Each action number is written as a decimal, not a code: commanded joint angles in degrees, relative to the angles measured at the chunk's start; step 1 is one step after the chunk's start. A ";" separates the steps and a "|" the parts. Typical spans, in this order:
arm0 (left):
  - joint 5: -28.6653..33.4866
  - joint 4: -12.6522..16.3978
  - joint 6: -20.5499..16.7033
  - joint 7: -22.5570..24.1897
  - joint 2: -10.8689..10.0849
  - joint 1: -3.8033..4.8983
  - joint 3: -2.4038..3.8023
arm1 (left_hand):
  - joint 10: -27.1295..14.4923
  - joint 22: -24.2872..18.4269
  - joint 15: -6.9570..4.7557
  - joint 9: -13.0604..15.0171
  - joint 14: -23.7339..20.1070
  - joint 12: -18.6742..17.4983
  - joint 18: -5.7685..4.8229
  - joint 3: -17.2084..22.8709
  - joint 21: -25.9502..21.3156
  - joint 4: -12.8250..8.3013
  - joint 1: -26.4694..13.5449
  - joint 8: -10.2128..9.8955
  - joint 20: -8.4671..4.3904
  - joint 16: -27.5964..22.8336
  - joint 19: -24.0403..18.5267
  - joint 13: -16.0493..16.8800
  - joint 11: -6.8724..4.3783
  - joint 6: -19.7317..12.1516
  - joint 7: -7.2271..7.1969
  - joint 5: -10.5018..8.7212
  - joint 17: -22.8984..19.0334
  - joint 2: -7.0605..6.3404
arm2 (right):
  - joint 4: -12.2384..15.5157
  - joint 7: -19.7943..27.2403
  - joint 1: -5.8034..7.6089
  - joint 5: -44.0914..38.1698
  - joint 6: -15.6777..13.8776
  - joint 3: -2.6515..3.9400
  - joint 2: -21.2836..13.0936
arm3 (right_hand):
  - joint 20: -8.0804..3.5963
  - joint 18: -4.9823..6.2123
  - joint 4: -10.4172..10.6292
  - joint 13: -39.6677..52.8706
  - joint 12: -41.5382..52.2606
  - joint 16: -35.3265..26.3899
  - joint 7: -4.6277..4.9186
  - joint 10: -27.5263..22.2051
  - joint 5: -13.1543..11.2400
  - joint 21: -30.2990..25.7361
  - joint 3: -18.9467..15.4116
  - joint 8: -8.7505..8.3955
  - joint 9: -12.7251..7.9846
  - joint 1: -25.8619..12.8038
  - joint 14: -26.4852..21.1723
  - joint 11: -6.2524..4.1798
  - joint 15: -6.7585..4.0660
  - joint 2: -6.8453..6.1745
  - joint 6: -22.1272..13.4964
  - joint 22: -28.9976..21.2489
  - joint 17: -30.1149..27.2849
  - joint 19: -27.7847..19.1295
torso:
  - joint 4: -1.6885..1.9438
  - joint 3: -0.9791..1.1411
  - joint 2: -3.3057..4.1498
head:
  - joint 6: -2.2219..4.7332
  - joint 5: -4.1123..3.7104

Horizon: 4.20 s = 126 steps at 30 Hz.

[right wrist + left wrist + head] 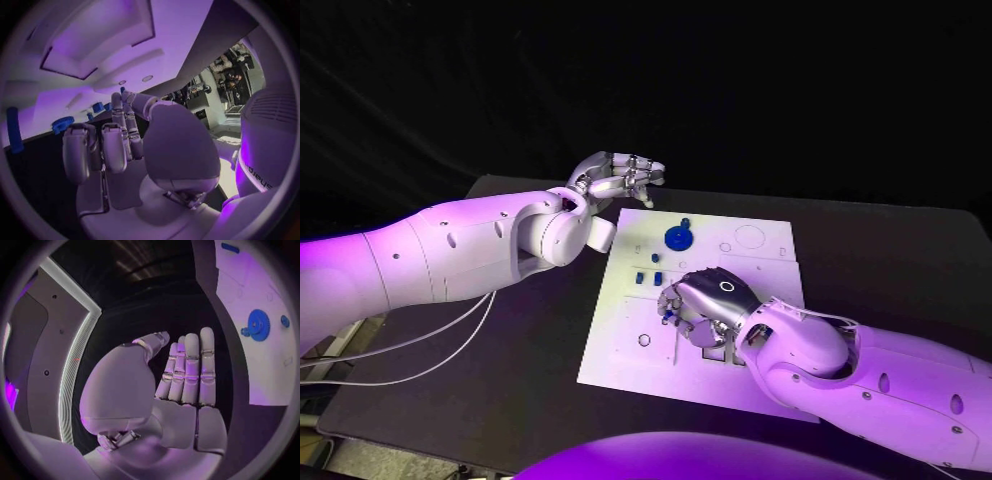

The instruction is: Assemble the parts on the task board

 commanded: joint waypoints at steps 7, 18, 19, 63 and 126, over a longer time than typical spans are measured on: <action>0.39 0.08 0.75 -0.09 -0.18 0.06 0.05 | -0.41 -0.08 0.26 -0.10 -0.18 0.01 0.66 -0.35 -0.26 0.13 0.51 -0.41 0.27 -0.40 0.20 -0.06 0.05 -0.19 0.09 0.24 -0.08 0.24 | -0.42 -0.08 -0.08 -0.79 2.13 -0.05 0.06 | -0.41 -0.93 -0.17 0.03 -0.34 -0.09 -0.12 1.09 -0.26 -0.17 -0.40 0.32 0.08 -0.74 2.56 -1.36 -0.27 -0.10 0.26 11.59 -0.01 2.40 | 0.01 0.00 0.05 | 0.11 -0.17; 0.39 0.08 0.80 -0.05 -0.19 0.06 0.04 | -0.41 -0.08 0.26 -0.10 -0.18 0.01 0.66 -0.35 -0.26 0.13 0.51 -0.41 0.27 -0.40 0.20 -0.06 0.05 -0.19 0.09 0.24 -0.08 0.24 | -0.96 0.16 -0.19 -0.55 2.11 -0.15 0.50 | -0.41 -0.93 -0.20 0.04 -0.37 -0.09 -0.13 1.11 -0.34 -0.17 -0.48 0.33 0.12 -0.80 2.56 -1.37 -0.27 -0.10 0.27 11.60 -0.02 2.40 | 0.06 0.01 0.06 | -0.07 -0.06; 0.39 0.08 0.82 -0.04 -0.20 0.06 0.04 | -0.41 -0.08 0.26 -0.10 -0.18 0.01 0.66 -0.35 -0.26 0.13 0.51 -0.41 0.27 -0.40 0.20 -0.06 0.05 -0.19 0.09 0.24 -0.08 0.24 | -0.99 0.18 -0.20 -0.53 2.11 -0.15 0.54 | -0.41 -0.93 -0.20 0.04 -0.37 -0.09 -0.13 1.11 -0.34 -0.17 -0.48 0.33 0.12 -0.80 2.56 -1.37 -0.27 -0.10 0.27 11.60 -0.02 2.40 | 0.05 0.01 0.04 | -0.10 -0.07; 0.40 -0.35 0.97 -0.52 -0.22 0.07 0.04 | -0.45 -0.15 0.31 -0.12 -0.27 0.12 0.66 -0.47 -0.43 0.26 0.42 -0.39 0.34 -0.40 0.17 -0.03 0.07 -0.13 0.09 0.27 -0.16 0.37 | -0.80 0.40 -0.27 -0.22 2.32 -0.29 0.49 | -0.41 -0.93 -0.29 0.10 -0.48 -0.09 -0.17 1.16 -0.53 -0.17 -0.71 0.38 0.23 -0.94 2.56 -1.40 -0.30 -0.03 0.28 11.61 -0.03 2.41 | 0.01 -0.01 0.01 | -0.71 0.25; 0.42 -0.22 1.47 -1.03 -1.25 0.04 0.00 | -0.59 -0.24 0.34 -0.16 -0.35 0.21 0.68 -0.55 -0.62 0.39 0.42 -0.44 0.39 -0.38 0.17 -0.01 0.10 -0.17 0.12 0.24 -0.25 0.56 | 3.89 -0.76 9.31 5.14 12.81 1.17 -16.93 | 2.11 1.93 9.57 -4.05 -0.86 -2.65 -0.96 -14.54 4.32 -14.87 -29.22 -7.10 -1.42 1.86 0.57 1.75 2.41 -0.50 -8.69 5.00 -5.97 -3.60 | -0.18 -0.28 -0.10 | 2.50 -4.29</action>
